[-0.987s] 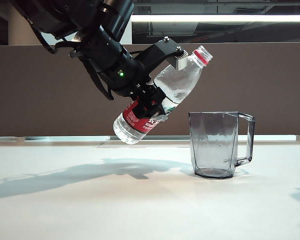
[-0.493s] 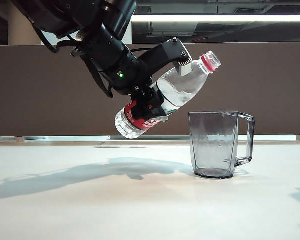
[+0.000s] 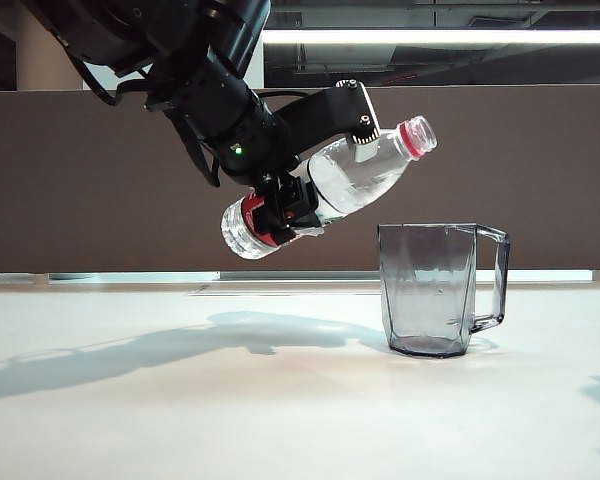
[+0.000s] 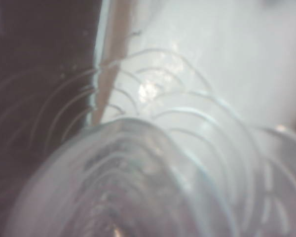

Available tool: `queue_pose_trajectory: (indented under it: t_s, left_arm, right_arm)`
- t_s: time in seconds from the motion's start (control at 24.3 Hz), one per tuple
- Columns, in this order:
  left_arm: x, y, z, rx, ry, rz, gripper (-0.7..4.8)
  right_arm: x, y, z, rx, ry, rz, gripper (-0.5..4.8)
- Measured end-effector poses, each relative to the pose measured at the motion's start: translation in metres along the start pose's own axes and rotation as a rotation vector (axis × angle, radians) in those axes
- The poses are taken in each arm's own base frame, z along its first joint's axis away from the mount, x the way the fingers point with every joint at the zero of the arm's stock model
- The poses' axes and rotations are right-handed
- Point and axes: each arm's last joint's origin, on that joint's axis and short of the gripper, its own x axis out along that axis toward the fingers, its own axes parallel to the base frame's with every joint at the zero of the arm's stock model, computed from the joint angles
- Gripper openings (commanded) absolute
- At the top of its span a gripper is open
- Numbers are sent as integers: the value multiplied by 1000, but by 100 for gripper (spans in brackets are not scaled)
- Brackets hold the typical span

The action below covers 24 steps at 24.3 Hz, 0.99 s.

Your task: Pick up the mineral water bottle with the left hand on the table and pour water into the mug until it's half full.

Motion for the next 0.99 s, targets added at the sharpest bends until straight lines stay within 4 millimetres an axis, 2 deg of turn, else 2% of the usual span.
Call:
queue_pose_trajectory:
  t_s: [0.16,0.37,0.78,0.99]
  left_arm:
    - [0,0,0,80,5,5,236]
    - [0,2,0,94,36,39,236]
    - [14,-7,-4,193,59,57,235]
    - [13,-1,-2,244,42,116,232]
  right_arm:
    - [0,0,0,0,0,0,-5]
    - [0,0,0,0,0,0,-5]
    - [0,0,0,0,0,0,-5]
    - [0,0,0,0,0,0,-5]
